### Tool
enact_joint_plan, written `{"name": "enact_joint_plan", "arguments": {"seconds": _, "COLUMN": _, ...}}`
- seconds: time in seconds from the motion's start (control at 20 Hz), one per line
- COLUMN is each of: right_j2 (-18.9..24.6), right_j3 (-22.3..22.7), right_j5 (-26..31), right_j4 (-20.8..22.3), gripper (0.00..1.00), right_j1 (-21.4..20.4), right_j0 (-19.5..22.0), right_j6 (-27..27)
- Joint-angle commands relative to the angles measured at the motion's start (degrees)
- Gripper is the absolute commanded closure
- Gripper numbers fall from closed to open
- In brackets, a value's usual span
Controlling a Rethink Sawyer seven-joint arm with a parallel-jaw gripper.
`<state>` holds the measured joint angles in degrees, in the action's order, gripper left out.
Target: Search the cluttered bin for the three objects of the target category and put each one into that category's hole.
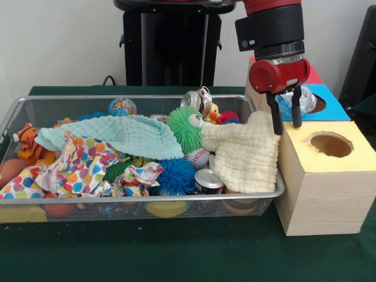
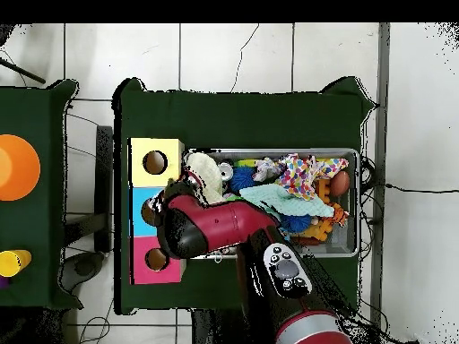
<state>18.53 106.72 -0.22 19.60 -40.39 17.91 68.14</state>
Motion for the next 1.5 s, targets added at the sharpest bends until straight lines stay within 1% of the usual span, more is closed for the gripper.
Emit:
{"name": "enact_joint_plan", "arguments": {"seconds": 0.05, "right_j2": 3.7, "right_j3": -2.1, "right_j5": 2.1, "right_j4": 0.6, "gripper": 0.00, "right_j1": 2.2, "right_j0": 3.4, "right_j6": 7.9}}
{"name": "enact_joint_plan", "arguments": {"seconds": 0.2, "right_j2": 1.6, "right_j3": -2.6, "right_j5": 1.5, "right_j4": 1.3, "gripper": 0.00, "right_j1": 2.6, "right_j0": 2.0, "right_j6": 7.7}}
{"name": "enact_joint_plan", "arguments": {"seconds": 0.35, "right_j2": -0.8, "right_j3": -2.9, "right_j5": 1.3, "right_j4": 1.3, "gripper": 0.00, "right_j1": 2.0, "right_j0": -0.1, "right_j6": 8.0}}
{"name": "enact_joint_plan", "arguments": {"seconds": 0.7, "right_j2": -2.5, "right_j3": -3.2, "right_j5": -0.5, "right_j4": 1.5, "gripper": 0.00, "right_j1": 2.2, "right_j0": -1.5, "right_j6": 8.6}}
{"name": "enact_joint_plan", "arguments": {"seconds": 0.85, "right_j2": -1.3, "right_j3": -2.5, "right_j5": -1.1, "right_j4": 1.3, "gripper": 0.00, "right_j1": 1.6, "right_j0": -0.8, "right_j6": 9.1}}
{"name": "enact_joint_plan", "arguments": {"seconds": 1.05, "right_j2": -1.3, "right_j3": -1.7, "right_j5": -2.6, "right_j4": 1.2, "gripper": 0.00, "right_j1": 1.4, "right_j0": -1.0, "right_j6": 9.9}}
{"name": "enact_joint_plan", "arguments": {"seconds": 1.25, "right_j2": -1.3, "right_j3": -0.6, "right_j5": -5.8, "right_j4": 1.5, "gripper": 0.00, "right_j1": 1.7, "right_j0": -0.9, "right_j6": 11.0}}
{"name": "enact_joint_plan", "arguments": {"seconds": 1.45, "right_j2": -0.3, "right_j3": 0.9, "right_j5": -4.0, "right_j4": 1.0, "gripper": 0.00, "right_j1": -0.6, "right_j0": -0.3, "right_j6": 10.8}}
{"name": "enact_joint_plan", "arguments": {"seconds": 1.5, "right_j2": 0.0, "right_j3": 1.0, "right_j5": -2.6, "right_j4": 0.7, "gripper": 0.00, "right_j1": -1.3, "right_j0": -0.2, "right_j6": 10.5}}
